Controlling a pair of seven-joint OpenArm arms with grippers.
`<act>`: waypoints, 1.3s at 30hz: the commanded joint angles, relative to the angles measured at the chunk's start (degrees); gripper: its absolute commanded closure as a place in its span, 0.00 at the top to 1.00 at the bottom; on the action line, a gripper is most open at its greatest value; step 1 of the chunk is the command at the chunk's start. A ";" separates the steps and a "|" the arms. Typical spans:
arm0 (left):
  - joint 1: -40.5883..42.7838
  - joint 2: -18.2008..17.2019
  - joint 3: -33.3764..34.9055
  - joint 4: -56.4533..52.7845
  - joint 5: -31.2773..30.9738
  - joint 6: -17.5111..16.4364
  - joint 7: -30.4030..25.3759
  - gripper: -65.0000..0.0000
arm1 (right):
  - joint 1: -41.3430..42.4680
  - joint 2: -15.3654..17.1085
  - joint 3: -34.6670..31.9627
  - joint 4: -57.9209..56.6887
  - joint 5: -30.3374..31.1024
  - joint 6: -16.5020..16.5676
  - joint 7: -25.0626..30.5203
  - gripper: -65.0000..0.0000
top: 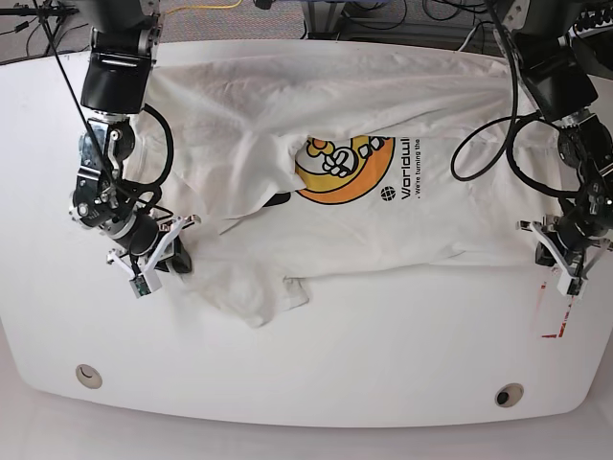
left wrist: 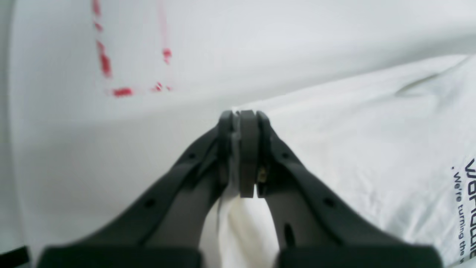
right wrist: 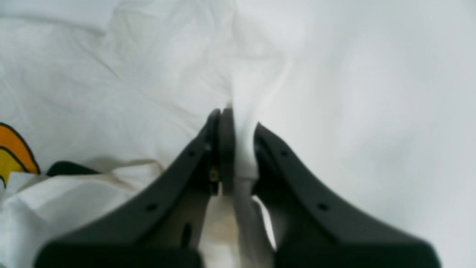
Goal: Fold the T-shirt properly
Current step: 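Lift the shirt edge with both grippers and fold it over toward the robot base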
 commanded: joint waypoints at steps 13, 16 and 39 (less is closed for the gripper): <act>-1.15 -1.05 -6.71 8.49 -0.47 -2.88 5.20 0.00 | -4.27 0.85 7.25 15.91 1.04 0.51 -6.65 0.00; -0.10 -1.05 -7.06 9.20 -0.47 -2.88 6.60 0.00 | -6.29 0.85 7.34 18.90 1.04 0.51 -7.18 0.00; 12.48 -0.96 -13.30 20.36 -0.47 -2.88 21.64 0.00 | -22.73 -3.72 11.30 32.35 1.04 0.51 -7.35 0.00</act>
